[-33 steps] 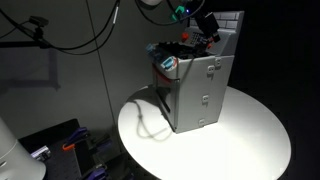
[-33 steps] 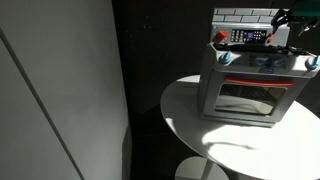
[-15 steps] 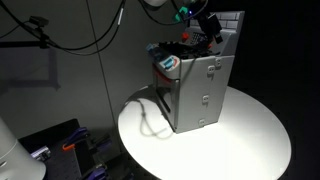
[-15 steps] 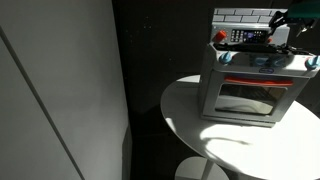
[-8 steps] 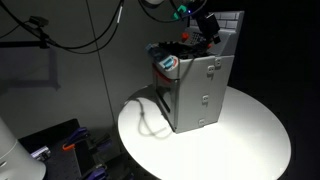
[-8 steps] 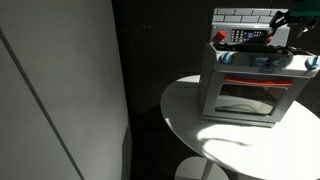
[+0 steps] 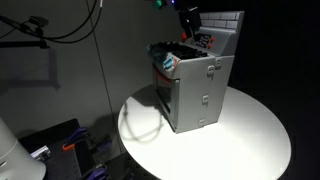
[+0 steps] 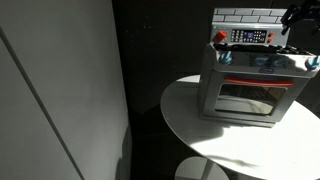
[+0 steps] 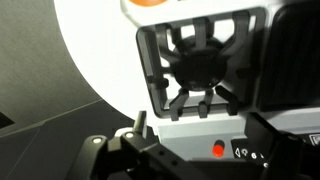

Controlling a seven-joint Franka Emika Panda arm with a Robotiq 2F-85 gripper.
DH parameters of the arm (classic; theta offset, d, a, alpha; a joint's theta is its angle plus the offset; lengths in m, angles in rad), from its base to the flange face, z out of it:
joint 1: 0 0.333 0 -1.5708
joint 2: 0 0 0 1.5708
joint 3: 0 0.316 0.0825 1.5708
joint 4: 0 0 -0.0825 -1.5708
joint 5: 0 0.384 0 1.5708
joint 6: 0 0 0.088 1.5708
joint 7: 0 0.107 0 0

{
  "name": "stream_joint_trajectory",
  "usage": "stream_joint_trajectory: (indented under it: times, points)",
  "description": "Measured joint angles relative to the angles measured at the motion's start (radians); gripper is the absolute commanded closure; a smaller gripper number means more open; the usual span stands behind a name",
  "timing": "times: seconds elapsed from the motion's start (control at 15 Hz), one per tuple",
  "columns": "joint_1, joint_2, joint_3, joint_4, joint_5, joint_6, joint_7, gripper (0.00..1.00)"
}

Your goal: Push the top right button on the toy stove

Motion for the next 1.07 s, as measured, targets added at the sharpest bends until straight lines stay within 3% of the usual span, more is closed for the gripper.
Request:
stream_joint_trajectory:
  times: [0.47, 0.8, 1.07]
  points:
    - [-0.001, -0.209, 0.014, -0.115, 0.089, -0.262, -0.174, 0.00]
    - [-0.004, -0.336, 0.015, -0.150, 0.154, -0.497, -0.286, 0.00]
    - [-0.011, -0.415, 0.015, -0.165, 0.166, -0.618, -0.329, 0.00]
